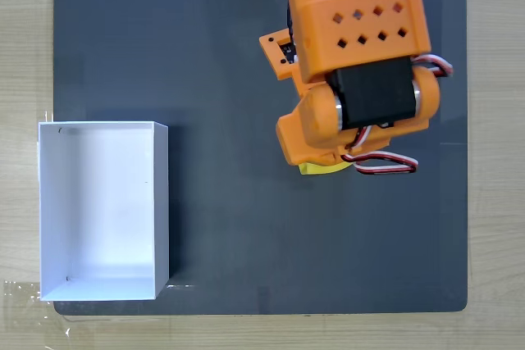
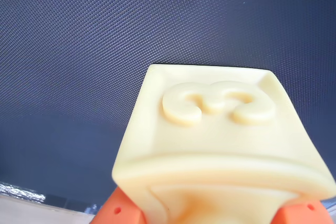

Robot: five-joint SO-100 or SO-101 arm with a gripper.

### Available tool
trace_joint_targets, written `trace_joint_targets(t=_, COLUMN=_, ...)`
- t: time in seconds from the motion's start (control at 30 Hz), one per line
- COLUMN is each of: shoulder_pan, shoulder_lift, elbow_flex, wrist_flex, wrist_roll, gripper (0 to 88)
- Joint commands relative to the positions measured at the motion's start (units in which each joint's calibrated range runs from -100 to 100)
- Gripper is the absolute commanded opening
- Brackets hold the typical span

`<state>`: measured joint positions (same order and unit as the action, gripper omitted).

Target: Grasp a yellow block and put it in the box

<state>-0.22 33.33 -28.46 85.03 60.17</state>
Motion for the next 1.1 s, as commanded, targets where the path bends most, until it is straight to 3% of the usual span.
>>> trace_joint_targets(t=0.0, shoulder_pan=0.3, shoulder_lift=-1.1, elbow_flex=-2.2, wrist_flex=-0.5, wrist_roll=0.0, gripper=11.4)
trace_joint_targets(t=0.23, shoulder_pan=-1.3, shoulder_lift=-5.0, elbow_flex=-2.8, wrist_flex=-8.2, wrist_roll=-0.5, gripper=11.4)
trace_joint_targets(t=0.43, shoulder_pan=-4.6, shoulder_lift=-10.2, elbow_flex=-2.8, wrist_flex=-12.3, wrist_roll=-8.7, gripper=11.4)
trace_joint_targets(t=0.77, shoulder_pan=-4.7, shoulder_lift=-20.2, elbow_flex=-1.8, wrist_flex=-11.6, wrist_roll=-29.2, gripper=11.0)
trace_joint_targets(t=1.07, shoulder_pan=3.8, shoulder_lift=-27.7, elbow_flex=-1.8, wrist_flex=-11.6, wrist_roll=-47.6, gripper=10.8)
